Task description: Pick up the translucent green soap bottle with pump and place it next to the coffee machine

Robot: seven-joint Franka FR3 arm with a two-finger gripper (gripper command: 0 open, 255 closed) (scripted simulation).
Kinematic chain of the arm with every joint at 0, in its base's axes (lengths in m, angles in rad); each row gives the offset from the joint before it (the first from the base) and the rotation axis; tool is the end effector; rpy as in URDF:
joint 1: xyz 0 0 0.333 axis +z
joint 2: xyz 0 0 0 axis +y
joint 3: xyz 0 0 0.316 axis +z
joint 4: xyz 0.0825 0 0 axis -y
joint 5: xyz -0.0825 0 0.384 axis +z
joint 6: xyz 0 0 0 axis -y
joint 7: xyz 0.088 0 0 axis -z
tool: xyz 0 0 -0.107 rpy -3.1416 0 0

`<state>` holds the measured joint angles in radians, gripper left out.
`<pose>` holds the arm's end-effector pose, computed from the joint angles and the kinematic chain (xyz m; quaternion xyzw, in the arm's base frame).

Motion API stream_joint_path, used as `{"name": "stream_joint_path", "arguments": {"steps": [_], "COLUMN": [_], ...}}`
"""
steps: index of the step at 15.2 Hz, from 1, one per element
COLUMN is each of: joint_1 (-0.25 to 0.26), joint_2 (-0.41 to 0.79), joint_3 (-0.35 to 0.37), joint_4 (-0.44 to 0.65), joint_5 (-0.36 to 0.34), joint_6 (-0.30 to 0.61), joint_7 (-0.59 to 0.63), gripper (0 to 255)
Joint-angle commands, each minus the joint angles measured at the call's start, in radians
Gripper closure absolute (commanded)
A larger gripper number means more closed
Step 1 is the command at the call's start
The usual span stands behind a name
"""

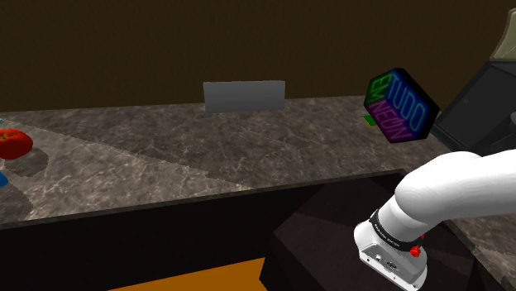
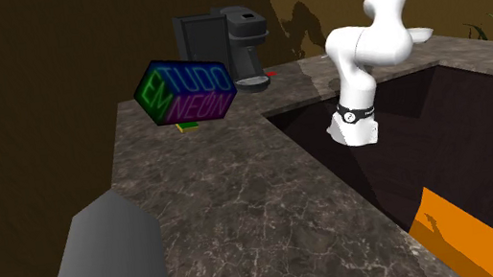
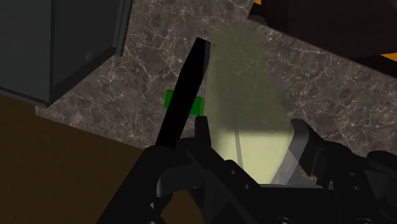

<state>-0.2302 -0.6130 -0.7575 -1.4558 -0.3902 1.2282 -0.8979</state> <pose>-0.0017 -0.4000 0.7967 0.9891 -0.1047 0.0834 0.0610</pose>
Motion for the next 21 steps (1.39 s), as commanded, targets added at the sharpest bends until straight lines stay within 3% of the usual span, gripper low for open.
{"name": "stream_joint_path", "arguments": {"steps": [1,6,13,21], "joint_1": [0.018,0.097,0.018,-0.041], "joint_2": [0.013,0.060,-0.030,-0.112], "joint_3": [-0.064,-0.236,-0.165,-0.134], "joint_4": [0.044,0.175,-0.015,-0.194], "joint_5": [-0.012,-0.023,-0.059,-0.093], "joint_6": [-0.006,-0.029,0.065,0.160], "joint_7": [-0.061,-0.188,-0.148,-0.116], "gripper": [255,255,255,255]}}
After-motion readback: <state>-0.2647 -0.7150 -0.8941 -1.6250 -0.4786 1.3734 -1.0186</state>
